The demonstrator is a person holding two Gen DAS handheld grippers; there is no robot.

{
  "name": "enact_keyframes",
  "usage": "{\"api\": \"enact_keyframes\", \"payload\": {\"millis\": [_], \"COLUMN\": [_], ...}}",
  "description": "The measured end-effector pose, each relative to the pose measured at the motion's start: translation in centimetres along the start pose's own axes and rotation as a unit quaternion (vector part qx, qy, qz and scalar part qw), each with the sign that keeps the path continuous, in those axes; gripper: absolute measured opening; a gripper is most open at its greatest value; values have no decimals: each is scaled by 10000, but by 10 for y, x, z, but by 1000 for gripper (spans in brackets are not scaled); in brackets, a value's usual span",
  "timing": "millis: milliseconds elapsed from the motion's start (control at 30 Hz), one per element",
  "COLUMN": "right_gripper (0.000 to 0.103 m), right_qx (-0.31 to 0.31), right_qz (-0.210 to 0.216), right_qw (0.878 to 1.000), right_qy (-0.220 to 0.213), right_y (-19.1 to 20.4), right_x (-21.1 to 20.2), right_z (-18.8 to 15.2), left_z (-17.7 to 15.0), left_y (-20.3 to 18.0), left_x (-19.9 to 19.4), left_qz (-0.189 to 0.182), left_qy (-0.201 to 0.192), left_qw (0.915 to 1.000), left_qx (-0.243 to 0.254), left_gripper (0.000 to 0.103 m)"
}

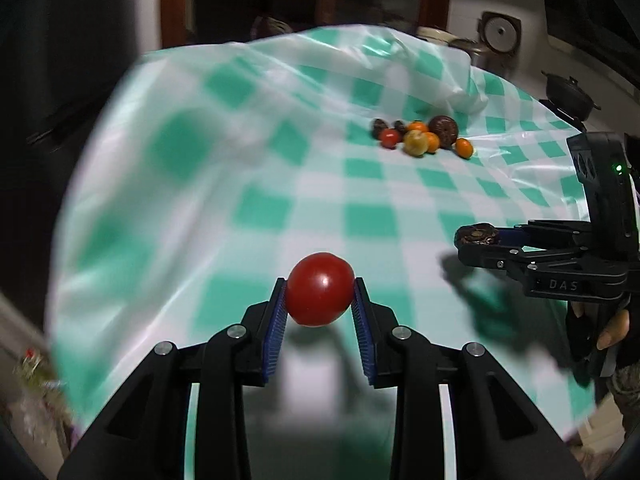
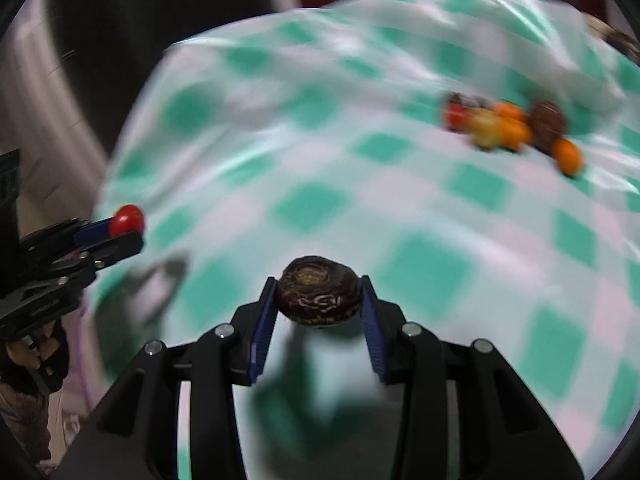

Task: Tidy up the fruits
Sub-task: 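Carry the tomato and passion fruit into the white box with both tools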

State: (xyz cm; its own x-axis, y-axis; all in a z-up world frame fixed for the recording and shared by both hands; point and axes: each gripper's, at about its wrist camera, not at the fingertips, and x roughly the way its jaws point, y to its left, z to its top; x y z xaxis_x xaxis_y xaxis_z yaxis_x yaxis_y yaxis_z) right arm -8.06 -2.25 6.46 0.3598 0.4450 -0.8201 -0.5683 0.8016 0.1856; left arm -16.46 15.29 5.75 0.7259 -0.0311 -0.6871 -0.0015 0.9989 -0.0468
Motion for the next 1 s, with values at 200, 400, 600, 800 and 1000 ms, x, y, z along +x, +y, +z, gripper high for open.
{"api": "enact_keyframes", "payload": {"millis": [200, 400, 600, 800, 1000], "right_gripper": [41, 41, 41, 41, 41], "right_qx": [-1012, -2431, -3158, -3394, -4520], "right_qz": [840, 1635, 1759, 1212, 378], "right_qw": [9913, 9545, 9097, 8699, 8012], "right_qy": [2, 554, 2046, 3366, 3903], "right_y": [136, 265, 335, 363, 385], "right_x": [-3, 21, 124, 231, 263], "right_z": [-26, -64, -112, -139, -185], "left_z": [-79, -167, -221, -225, -253], "left_y": [60, 139, 202, 247, 260], "left_x": [-81, -123, -90, 0, 50], "left_qz": [433, 1157, 1756, 1791, 1715], "left_qy": [-167, 30, 844, 2123, 3241], "left_qw": [9976, 9818, 9616, 9444, 9193], "left_qx": [-516, -1506, -1932, -1758, -1428], "left_gripper": [31, 31, 31, 31, 32]}}
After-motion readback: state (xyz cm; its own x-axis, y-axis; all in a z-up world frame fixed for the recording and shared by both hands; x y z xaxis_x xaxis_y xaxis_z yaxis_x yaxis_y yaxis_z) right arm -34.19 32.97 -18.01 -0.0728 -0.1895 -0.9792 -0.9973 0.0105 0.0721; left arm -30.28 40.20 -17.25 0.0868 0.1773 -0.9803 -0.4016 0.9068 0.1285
